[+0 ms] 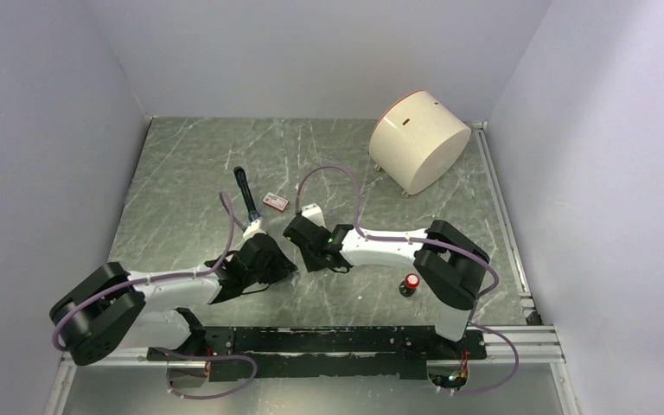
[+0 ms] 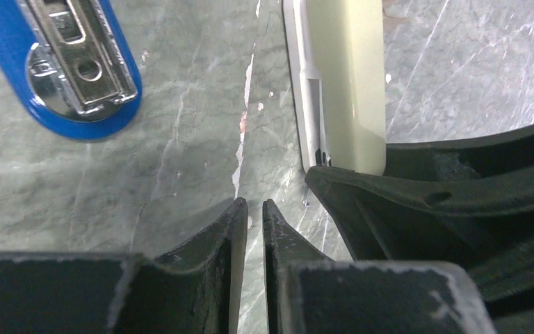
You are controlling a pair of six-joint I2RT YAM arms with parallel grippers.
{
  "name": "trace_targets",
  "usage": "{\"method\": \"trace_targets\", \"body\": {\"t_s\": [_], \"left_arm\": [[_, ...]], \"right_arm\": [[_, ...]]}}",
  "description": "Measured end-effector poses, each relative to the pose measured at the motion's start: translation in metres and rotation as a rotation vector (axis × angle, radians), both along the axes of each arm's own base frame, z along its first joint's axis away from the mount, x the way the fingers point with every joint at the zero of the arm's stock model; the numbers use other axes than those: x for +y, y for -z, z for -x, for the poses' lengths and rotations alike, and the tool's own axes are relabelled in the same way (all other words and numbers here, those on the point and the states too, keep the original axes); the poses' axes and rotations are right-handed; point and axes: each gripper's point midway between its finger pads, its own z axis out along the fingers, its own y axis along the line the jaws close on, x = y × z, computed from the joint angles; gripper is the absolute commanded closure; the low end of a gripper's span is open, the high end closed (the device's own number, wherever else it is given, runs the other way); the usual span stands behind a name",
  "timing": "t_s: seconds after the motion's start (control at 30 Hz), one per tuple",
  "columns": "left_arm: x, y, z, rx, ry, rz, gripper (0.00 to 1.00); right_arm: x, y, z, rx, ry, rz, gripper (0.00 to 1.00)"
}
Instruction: Load the staples into the stapler
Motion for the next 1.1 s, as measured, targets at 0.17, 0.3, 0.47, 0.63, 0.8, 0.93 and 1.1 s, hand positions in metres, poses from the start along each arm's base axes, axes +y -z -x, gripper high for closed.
{"method": "trace_targets", "body": {"t_s": [0.17, 0.3, 0.47, 0.63, 0.8, 0.93, 1.1], "left_arm": [[0.011, -0.011, 0.002, -0.028, -0.007, -0.025, 0.73], [0.020, -0.017, 0.002, -0.050, -0.017, -0.050, 0.68], [0.031, -0.024, 0.000, -0.077, -0.038, -0.073, 0.65], [0.040, -0.027, -0.001, -0.082, -0.037, -0.125, 0.64], [0.050, -0.038, -0.010, -0.108, -0.062, -0.140, 0.64], [0.064, -0.042, -0.018, -0.116, -0.105, -0.152, 0.64], [0.074, -0.045, -0.022, -0.122, -0.132, -0.158, 0.64]], "right_arm": [[0.002, -0.002, 0.000, 0.004, -0.003, 0.005, 0.44], [0.004, -0.005, 0.000, 0.004, -0.013, -0.001, 0.33], [0.005, -0.015, -0.001, -0.011, -0.023, -0.016, 0.29], [0.012, -0.036, -0.006, -0.041, -0.032, -0.055, 0.33], [0.017, -0.053, -0.014, -0.078, -0.025, -0.078, 0.55], [0.015, -0.050, -0.016, -0.076, -0.019, -0.058, 0.70], [0.010, -0.039, -0.015, -0.052, -0.012, -0.025, 0.78]]}}
